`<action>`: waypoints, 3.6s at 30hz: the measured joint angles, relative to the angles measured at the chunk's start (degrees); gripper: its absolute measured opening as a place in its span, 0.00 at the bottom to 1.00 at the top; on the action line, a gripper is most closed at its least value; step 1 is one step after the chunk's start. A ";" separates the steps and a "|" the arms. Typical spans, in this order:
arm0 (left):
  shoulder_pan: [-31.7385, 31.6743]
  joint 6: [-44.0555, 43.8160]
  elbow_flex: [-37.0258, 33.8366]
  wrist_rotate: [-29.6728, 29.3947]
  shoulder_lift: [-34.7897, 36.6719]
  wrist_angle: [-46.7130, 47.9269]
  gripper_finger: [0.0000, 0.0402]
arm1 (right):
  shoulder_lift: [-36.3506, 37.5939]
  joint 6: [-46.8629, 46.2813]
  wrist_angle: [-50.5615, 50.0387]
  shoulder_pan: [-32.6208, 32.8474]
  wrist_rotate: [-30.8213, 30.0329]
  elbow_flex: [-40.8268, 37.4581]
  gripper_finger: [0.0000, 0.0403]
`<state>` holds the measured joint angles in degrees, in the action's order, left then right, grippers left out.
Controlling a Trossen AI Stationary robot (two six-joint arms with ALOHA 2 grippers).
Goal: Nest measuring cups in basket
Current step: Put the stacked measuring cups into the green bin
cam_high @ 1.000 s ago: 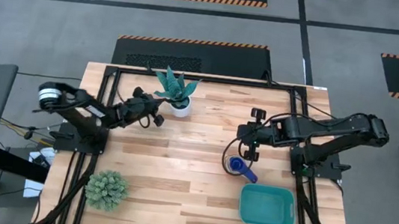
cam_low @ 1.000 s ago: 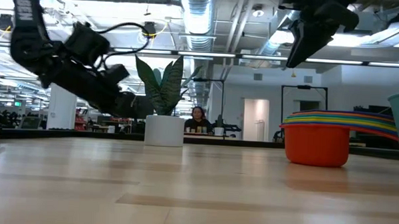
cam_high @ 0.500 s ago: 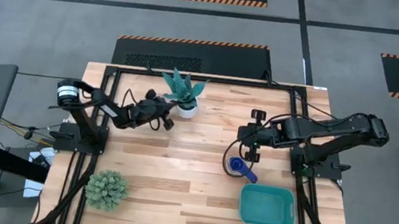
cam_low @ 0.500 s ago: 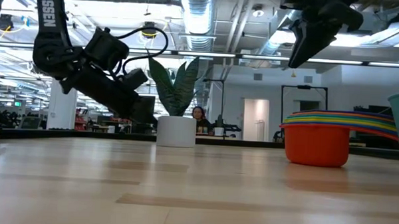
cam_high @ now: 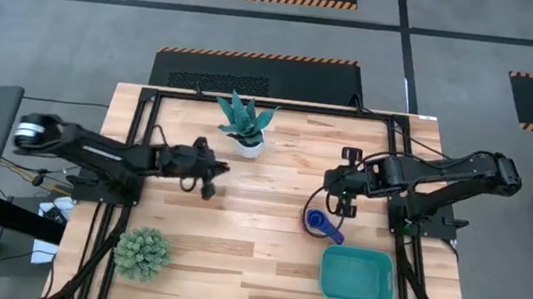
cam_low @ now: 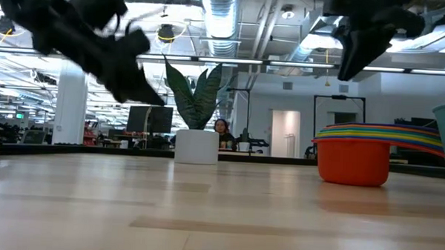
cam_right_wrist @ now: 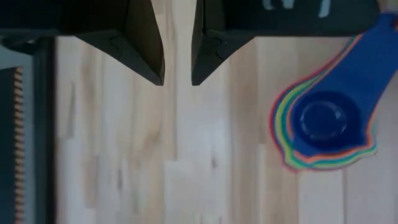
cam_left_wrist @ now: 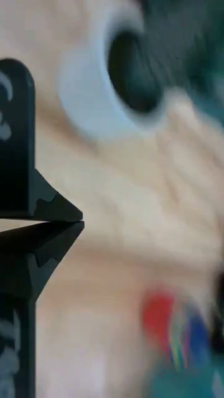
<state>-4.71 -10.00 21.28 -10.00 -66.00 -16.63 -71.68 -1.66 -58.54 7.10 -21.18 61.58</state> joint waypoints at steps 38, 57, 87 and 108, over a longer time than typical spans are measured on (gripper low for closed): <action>7.70 11.85 2.71 -0.81 -6.32 -10.59 0.00 | -13.44 -8.40 9.34 -4.62 25.92 -2.07 0.65; 7.70 11.03 2.71 -4.41 -6.30 -9.83 0.00 | -15.76 -6.42 11.05 -6.94 30.32 -2.11 0.65; 7.70 6.49 2.71 -7.34 -6.30 -9.82 0.00 | -15.72 -2.98 28.54 -12.16 45.05 -14.62 0.65; 7.70 5.44 2.71 -7.17 -6.30 -9.58 0.00 | -19.98 -2.79 32.21 -13.69 50.58 -14.55 0.40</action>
<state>2.98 -4.56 23.99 -17.17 -72.29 -26.22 -91.66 -4.45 -26.32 -6.59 29.41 47.03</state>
